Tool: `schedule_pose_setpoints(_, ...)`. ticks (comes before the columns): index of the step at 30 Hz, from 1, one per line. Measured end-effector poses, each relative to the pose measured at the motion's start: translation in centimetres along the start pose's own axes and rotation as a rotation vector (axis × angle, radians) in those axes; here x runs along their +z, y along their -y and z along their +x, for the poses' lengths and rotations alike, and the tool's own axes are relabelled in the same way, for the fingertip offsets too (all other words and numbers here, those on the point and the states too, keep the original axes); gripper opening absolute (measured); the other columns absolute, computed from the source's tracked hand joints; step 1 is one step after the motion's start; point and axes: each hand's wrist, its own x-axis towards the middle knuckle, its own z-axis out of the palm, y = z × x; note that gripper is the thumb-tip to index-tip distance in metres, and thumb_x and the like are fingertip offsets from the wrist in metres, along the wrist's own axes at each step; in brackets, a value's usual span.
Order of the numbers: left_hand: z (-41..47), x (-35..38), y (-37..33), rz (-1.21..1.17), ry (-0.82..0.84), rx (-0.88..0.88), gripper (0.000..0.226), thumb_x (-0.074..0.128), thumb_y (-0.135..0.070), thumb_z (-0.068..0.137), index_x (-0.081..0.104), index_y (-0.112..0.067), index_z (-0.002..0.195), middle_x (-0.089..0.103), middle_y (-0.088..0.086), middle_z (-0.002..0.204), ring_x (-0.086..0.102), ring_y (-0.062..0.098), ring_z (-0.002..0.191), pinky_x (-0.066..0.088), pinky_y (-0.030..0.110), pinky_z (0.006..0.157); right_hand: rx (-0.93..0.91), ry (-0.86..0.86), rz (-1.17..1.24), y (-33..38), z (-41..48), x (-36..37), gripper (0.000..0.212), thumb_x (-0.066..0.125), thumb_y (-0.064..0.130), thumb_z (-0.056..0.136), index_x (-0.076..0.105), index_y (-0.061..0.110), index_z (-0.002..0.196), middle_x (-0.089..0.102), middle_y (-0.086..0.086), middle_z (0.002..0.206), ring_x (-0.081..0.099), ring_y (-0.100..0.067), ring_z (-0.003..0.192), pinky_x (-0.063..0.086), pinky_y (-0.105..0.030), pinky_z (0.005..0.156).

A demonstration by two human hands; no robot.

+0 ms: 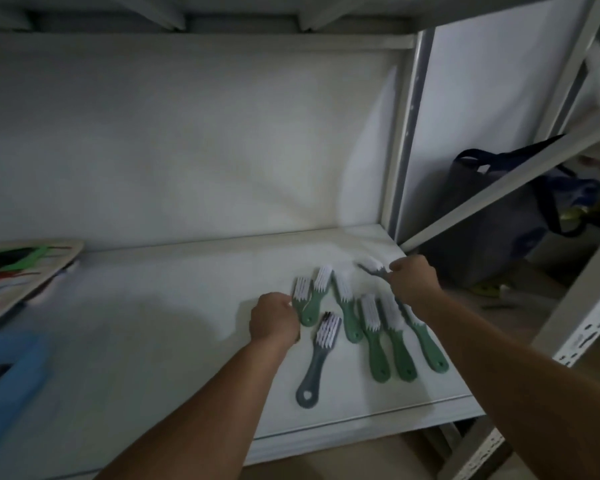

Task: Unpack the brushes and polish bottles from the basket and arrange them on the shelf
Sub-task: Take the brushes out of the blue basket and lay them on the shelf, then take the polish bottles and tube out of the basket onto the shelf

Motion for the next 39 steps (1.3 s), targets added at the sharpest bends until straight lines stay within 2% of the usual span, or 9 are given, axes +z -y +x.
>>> schedule_pose_setpoints(3, -1.0, -2.3, 1.2, -0.005, 0.032, 0.052, 0.032, 0.047, -0.004, 0.087, 0.059, -0.025, 0.066, 0.054, -0.003, 0.072, 0.054, 0.017, 0.073, 0.041, 0.024, 0.066, -0.041, -0.013, -0.043, 0.9, -2.7, 0.1, 0.032, 0.052, 0.004, 0.089, 0.071, 0.011, 0.114, 0.066, -0.013, 0.116, 0.062, -0.037, 0.106, 0.054, -0.036, 0.086)
schedule_pose_setpoints(8, -4.1, -11.0, 4.2, -0.015, -0.084, 0.106, 0.022, 0.055, -0.016, 0.092, 0.075, -0.020, 0.097, 0.073, -0.004, 0.098, 0.068, 0.018, 0.094, 0.052, 0.028, 0.083, -0.161, -0.031, -0.120, 4.8, -7.8, 1.8, 0.043, 0.049, -0.001, 0.084, 0.067, 0.013, 0.120, 0.067, -0.016, 0.120, 0.060, -0.037, 0.107, 0.048, -0.033, 0.089)
schedule_pose_setpoints(12, -6.4, -20.8, 7.5, 0.056, -0.261, 0.169, 0.018, 0.056, -0.016, 0.093, 0.074, -0.019, 0.094, 0.075, -0.003, 0.097, 0.068, 0.017, 0.091, 0.056, 0.032, 0.084, -0.328, 0.077, -0.121, 11.6, -13.0, 6.4, 0.037, 0.049, 0.001, 0.087, 0.067, 0.015, 0.116, 0.071, -0.018, 0.112, 0.065, -0.034, 0.089, 0.049, -0.029, 0.080)
schedule_pose_setpoints(18, -7.3, -34.8, 14.9, 0.197, -0.496, 0.027, 0.020, 0.049, -0.022, 0.098, 0.067, -0.013, 0.094, 0.070, 0.006, 0.096, 0.065, 0.024, 0.085, 0.054, 0.043, 0.077, -0.669, 0.253, -0.032, 22.5, -23.5, 16.1, 0.033, 0.051, 0.000, 0.086, 0.073, 0.010, 0.108, 0.073, -0.010, 0.115, 0.066, -0.029, 0.109, 0.050, -0.034, 0.099)
schedule_pose_setpoints(22, -6.9, -40.7, 19.4, 0.442, -0.478, -0.130, 0.023, 0.045, -0.016, 0.098, 0.066, -0.012, 0.106, 0.068, 0.006, 0.097, 0.059, 0.023, 0.078, 0.044, 0.034, 0.068, -0.829, 0.401, -0.090, 27.4, -28.2, 22.6, 0.028, 0.051, 0.005, 0.083, 0.072, 0.011, 0.101, 0.074, -0.012, 0.107, 0.066, -0.032, 0.103, 0.052, -0.037, 0.091)
schedule_pose_setpoints(25, -5.7, -42.2, 21.4, 0.565, -0.393, -0.182, 0.021, 0.050, -0.018, 0.096, 0.067, -0.007, 0.094, 0.063, 0.005, 0.077, 0.063, 0.022, 0.073, 0.043, 0.030, 0.063, -0.899, 0.498, -0.281, 30.0, -30.5, 26.4, 0.024, 0.053, 0.014, 0.087, 0.065, 0.005, 0.106, 0.068, -0.016, 0.110, 0.063, -0.036, 0.101, 0.051, -0.035, 0.082)
schedule_pose_setpoints(30, -4.5, -40.7, 20.8, 0.523, -0.153, -0.241, 0.026, 0.065, -0.039, 0.083, 0.059, -0.014, 0.083, 0.059, 0.000, 0.075, 0.059, 0.020, 0.075, 0.049, 0.032, 0.069, -0.961, 0.544, -0.590, 32.0, -31.8, 31.7, 0.027, 0.061, 0.028, 0.089, 0.057, 0.007, 0.106, 0.065, -0.015, 0.112, 0.063, -0.031, 0.100, 0.043, -0.032, 0.069)
schedule_pose_setpoints(36, -3.4, -39.3, 21.2, 0.446, -0.089, -0.290, 0.031, 0.074, -0.037, 0.076, 0.055, -0.017, 0.089, 0.049, -0.006, 0.070, 0.055, 0.018, 0.078, 0.046, 0.032, 0.073, -0.887, 0.567, -0.868, 32.9, -32.5, 35.0, 0.051, 0.071, 0.019, 0.082, 0.053, 0.005, 0.128, 0.046, -0.023, 0.131, 0.047, -0.037, 0.121, 0.046, -0.041, 0.095)
schedule_pose_setpoints(39, -3.2, -39.7, 21.6, 0.248, -0.135, -0.386, 0.031, 0.073, -0.030, 0.072, 0.061, -0.010, 0.093, 0.061, 0.003, 0.082, 0.062, 0.022, 0.086, 0.054, 0.036, 0.081, -0.878, 0.585, -0.857, 33.0, -32.3, 35.4, 0.046, 0.067, 0.024, 0.084, 0.054, 0.009, 0.125, 0.048, -0.023, 0.130, 0.048, -0.037, 0.119, 0.046, -0.042, 0.094)
